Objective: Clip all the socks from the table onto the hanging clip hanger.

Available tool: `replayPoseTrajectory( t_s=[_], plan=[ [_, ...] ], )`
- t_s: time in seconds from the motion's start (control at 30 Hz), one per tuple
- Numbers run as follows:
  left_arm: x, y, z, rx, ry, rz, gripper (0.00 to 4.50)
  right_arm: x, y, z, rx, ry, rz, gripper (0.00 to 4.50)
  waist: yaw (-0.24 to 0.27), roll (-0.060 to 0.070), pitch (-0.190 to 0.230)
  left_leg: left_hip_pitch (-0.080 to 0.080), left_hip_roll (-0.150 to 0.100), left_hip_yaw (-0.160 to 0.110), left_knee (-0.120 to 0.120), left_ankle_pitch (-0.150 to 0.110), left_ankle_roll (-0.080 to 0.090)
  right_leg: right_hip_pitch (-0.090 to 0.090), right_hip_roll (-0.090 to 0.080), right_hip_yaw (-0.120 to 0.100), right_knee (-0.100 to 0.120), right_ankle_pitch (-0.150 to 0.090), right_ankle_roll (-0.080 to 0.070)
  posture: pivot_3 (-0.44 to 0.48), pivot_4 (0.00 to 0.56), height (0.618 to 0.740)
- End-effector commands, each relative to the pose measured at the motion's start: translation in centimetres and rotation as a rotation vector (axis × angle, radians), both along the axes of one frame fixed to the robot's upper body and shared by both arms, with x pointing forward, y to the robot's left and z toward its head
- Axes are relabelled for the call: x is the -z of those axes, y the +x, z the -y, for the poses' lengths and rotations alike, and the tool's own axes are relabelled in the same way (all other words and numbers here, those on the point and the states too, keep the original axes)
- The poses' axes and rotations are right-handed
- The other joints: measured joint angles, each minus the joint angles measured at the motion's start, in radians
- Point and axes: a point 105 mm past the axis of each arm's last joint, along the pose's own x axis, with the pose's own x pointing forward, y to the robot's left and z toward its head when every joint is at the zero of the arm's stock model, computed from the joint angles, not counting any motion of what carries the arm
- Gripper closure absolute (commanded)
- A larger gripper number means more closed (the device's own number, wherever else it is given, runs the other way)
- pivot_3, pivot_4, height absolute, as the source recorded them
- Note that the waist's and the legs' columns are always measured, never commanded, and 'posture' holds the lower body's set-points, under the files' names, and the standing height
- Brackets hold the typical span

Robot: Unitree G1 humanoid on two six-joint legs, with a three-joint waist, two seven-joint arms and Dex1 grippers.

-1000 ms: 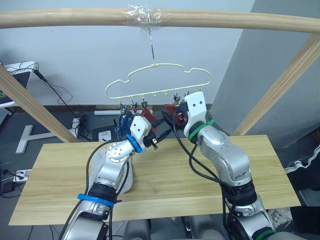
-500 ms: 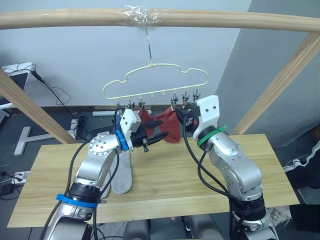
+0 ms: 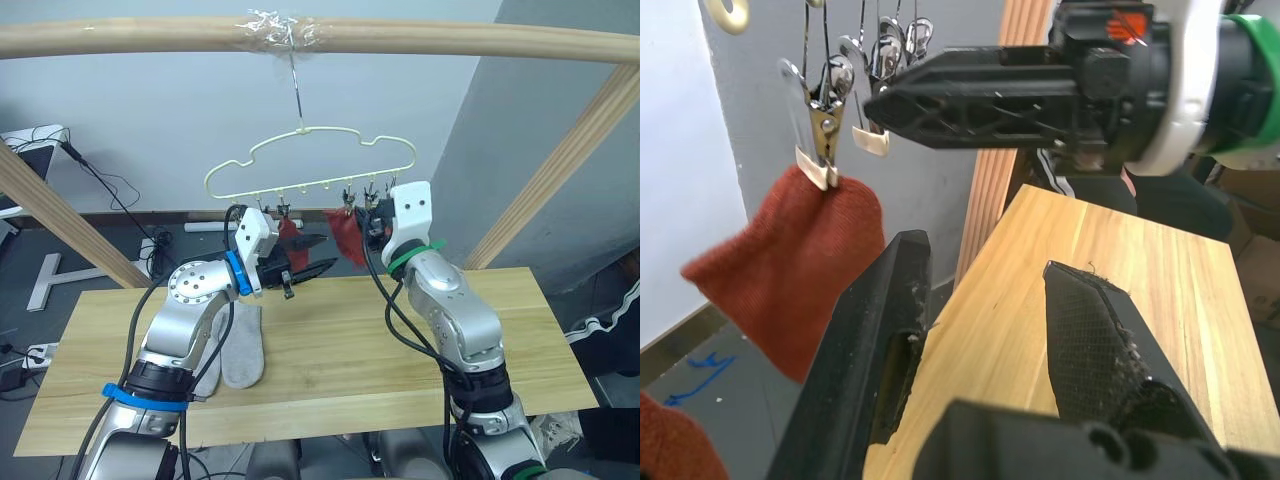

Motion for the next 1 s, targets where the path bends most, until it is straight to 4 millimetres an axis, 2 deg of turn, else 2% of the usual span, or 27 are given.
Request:
replayPoseTrajectory(
  t_s=[0.03, 0.37, 1.0],
  plan=[
    [-1.9, -0.1, 0.1, 0.01, -0.022, 0.065, 2.36, -1.6, 0.3, 0.0, 0.003, 0.011, 0.068, 2.01, 0.0, 0.0, 0.0, 0.0, 0.0, 0.0, 0.0, 0.0, 0.0, 0.0, 0.0, 0.0, 0.0, 0.0, 0.0, -0.035, 0.17, 0.705],
    [-2.2, 0.0, 0.2, 0.009, -0.033, 0.076, 2.36, -2.2, 0.9, -1.2, -0.027, 0.009, 0.092, 2.01, 0.002, 0.0, 0.0, -0.01, 0.0, 0.0, 0.001, 0.0, 0.0, -0.012, 0.0, 0.0, 0.002, 0.001, -0.003, -0.023, 0.168, 0.705],
    [-3.5, 0.0, 0.8, 0.017, -0.07, 0.081, 2.36, -3.1, 1.2, -2.2, -0.064, 0.039, 0.114, 2.01, 0.003, 0.0, 0.0, -0.01, 0.0, 0.0, 0.001, 0.0, 0.0, -0.012, 0.0, 0.0, 0.004, 0.001, -0.003, -0.014, 0.171, 0.705]
  ],
)
